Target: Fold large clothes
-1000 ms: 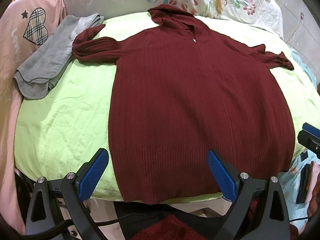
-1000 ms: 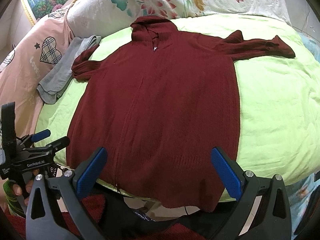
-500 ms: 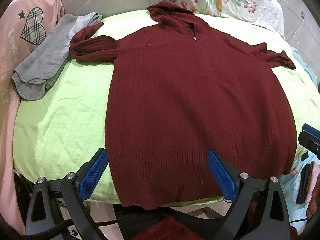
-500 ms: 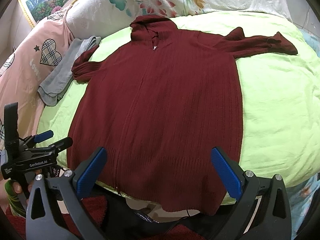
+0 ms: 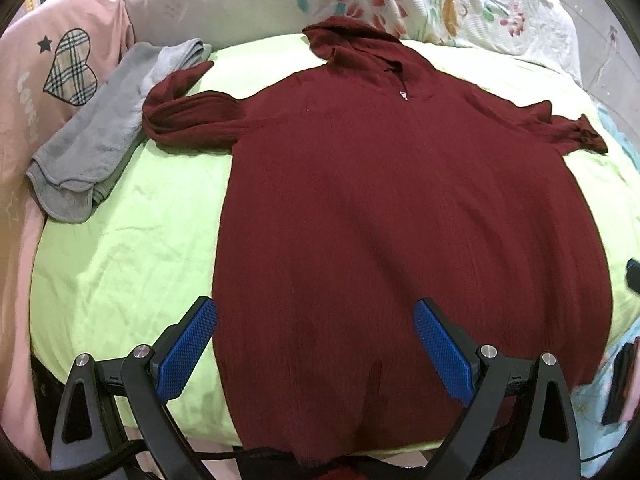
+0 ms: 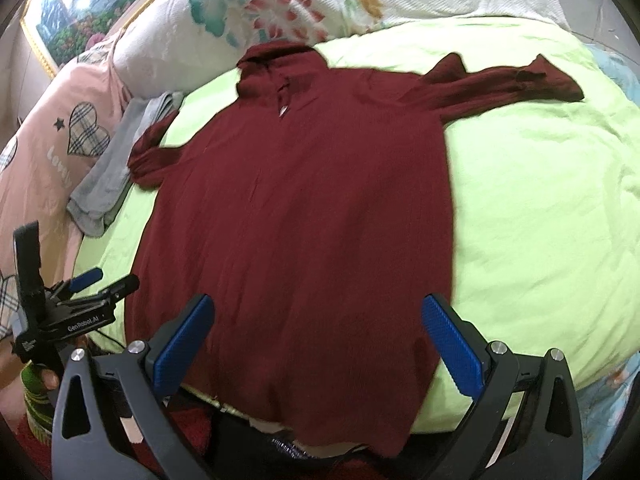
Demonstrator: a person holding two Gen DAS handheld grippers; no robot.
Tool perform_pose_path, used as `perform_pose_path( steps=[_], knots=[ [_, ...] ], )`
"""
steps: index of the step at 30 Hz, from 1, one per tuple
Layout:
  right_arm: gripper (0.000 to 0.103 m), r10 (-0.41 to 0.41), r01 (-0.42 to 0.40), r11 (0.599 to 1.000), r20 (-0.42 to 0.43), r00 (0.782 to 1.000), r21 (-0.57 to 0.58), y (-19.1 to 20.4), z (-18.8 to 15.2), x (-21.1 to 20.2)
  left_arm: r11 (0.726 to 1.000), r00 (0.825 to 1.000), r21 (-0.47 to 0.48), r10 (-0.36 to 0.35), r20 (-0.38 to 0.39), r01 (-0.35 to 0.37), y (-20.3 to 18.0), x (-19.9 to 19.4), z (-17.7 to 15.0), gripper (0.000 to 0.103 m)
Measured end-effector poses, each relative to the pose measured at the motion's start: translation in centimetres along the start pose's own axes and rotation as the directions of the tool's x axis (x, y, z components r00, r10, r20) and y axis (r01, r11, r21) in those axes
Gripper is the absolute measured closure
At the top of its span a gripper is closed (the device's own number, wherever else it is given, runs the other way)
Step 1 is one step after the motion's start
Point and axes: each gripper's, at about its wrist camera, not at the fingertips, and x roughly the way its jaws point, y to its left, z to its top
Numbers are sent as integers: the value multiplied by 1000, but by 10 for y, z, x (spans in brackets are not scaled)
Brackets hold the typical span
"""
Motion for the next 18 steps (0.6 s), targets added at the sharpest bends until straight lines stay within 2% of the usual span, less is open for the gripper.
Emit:
perform_pose_path(
  steps=[10,12,14,17,18],
  knots=[
    [1,-41,22,987,122,992,158,-88,59,-12,1000,999,-10,-1,-35,0,-1,20,19,4],
    [7,-61,33,983,151,987,179,-106,76,-14,1000,999,-15,-10,-51,9,-4,24,22,4],
    [11,-126,91,980,197,972,179,-128,100,-15,1000,998,-16,-19,-62,18,-7,27,24,4],
    [19,-196,149,964,208,958,221,-161,136,-4,999,998,-14,-30,-55,30,-12,30,28,4],
    [25,-210,158,959,217,953,237,-173,146,-3,1000,998,-8,-28,-59,28,-14,31,28,4]
  ],
)
